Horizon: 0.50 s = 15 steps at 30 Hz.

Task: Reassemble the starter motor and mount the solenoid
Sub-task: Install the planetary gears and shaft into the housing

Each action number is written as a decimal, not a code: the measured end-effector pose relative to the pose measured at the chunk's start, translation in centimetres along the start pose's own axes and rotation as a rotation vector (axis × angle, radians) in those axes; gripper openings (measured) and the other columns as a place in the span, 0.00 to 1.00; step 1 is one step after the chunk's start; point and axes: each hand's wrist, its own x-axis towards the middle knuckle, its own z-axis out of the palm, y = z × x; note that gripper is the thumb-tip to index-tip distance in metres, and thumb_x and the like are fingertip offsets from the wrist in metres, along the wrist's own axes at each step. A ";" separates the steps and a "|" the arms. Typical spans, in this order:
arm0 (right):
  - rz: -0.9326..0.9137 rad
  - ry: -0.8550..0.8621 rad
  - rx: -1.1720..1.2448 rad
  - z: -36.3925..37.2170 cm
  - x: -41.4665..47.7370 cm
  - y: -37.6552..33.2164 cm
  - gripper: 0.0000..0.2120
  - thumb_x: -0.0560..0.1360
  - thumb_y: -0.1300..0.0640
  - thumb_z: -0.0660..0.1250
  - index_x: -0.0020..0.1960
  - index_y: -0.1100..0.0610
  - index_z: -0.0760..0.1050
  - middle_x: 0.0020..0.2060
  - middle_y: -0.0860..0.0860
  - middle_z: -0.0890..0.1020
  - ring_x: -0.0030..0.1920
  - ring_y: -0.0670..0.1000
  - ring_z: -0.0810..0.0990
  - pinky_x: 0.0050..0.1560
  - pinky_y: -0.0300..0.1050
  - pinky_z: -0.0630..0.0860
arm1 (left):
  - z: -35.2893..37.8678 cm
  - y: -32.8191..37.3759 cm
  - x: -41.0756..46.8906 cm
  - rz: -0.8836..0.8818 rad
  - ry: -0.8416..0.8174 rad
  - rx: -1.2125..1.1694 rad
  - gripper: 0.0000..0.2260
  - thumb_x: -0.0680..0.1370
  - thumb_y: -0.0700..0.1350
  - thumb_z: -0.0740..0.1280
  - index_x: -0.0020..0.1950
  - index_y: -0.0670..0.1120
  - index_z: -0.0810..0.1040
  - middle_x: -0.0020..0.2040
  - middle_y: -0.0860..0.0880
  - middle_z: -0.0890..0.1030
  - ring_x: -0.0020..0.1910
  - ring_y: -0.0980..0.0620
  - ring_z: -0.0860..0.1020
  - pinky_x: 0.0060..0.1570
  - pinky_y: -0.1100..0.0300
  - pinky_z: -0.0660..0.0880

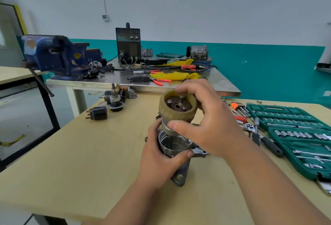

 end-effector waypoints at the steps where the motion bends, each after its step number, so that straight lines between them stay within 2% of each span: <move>1: 0.012 -0.022 -0.030 0.3 -0.3 0.0 0.25 0.65 0.43 0.71 0.59 0.40 0.67 0.56 0.38 0.68 0.58 0.39 0.71 0.55 0.29 0.69 | 0.0 0.1 -0.1 0.018 0.009 0.001 0.38 0.62 0.56 0.80 0.67 0.54 0.67 0.60 0.58 0.80 0.59 0.57 0.79 0.54 0.63 0.76; 3: 0.077 -0.073 -0.099 1.2 -1.0 0.1 0.28 0.64 0.42 0.71 0.62 0.40 0.66 0.56 0.37 0.66 0.57 0.35 0.69 0.54 0.26 0.67 | 0.1 0.5 -0.2 0.050 0.032 0.029 0.36 0.62 0.56 0.81 0.65 0.58 0.68 0.59 0.60 0.79 0.58 0.59 0.79 0.52 0.68 0.75; 5: 0.148 -0.131 -0.168 2.1 -1.7 0.4 0.35 0.64 0.41 0.71 0.68 0.41 0.63 0.57 0.36 0.62 0.56 0.37 0.67 0.54 0.30 0.67 | 0.3 0.9 -0.1 0.070 0.054 0.051 0.32 0.62 0.51 0.79 0.62 0.65 0.70 0.57 0.62 0.80 0.56 0.61 0.79 0.49 0.72 0.74; 8: 0.202 -0.172 -0.233 3.0 -2.3 0.4 0.41 0.64 0.37 0.69 0.73 0.42 0.58 0.57 0.38 0.60 0.57 0.41 0.66 0.54 0.33 0.68 | 0.3 0.8 -0.1 0.031 0.063 0.000 0.25 0.62 0.50 0.75 0.56 0.65 0.75 0.53 0.57 0.82 0.52 0.59 0.81 0.45 0.70 0.75; 11: 0.242 -0.207 -0.253 3.1 -2.4 0.3 0.40 0.63 0.34 0.64 0.73 0.42 0.59 0.59 0.39 0.60 0.61 0.47 0.67 0.61 0.45 0.71 | 0.3 0.6 -0.2 0.024 0.071 -0.045 0.22 0.62 0.50 0.74 0.54 0.62 0.77 0.51 0.54 0.82 0.50 0.56 0.82 0.44 0.68 0.76; 13: 0.245 -0.256 -0.293 2.9 -2.2 0.2 0.38 0.63 0.33 0.63 0.71 0.41 0.60 0.58 0.38 0.62 0.61 0.45 0.64 0.62 0.45 0.68 | 0.3 0.5 -0.2 0.035 0.070 -0.045 0.21 0.63 0.49 0.75 0.54 0.61 0.77 0.50 0.53 0.82 0.49 0.55 0.82 0.44 0.66 0.77; 15: 0.220 -0.259 -0.348 2.8 -2.1 0.1 0.36 0.62 0.31 0.63 0.67 0.43 0.65 0.54 0.38 0.65 0.56 0.42 0.61 0.60 0.44 0.65 | 0.2 0.6 -0.2 0.066 0.054 -0.029 0.23 0.63 0.48 0.76 0.55 0.62 0.75 0.51 0.54 0.82 0.49 0.54 0.82 0.44 0.66 0.77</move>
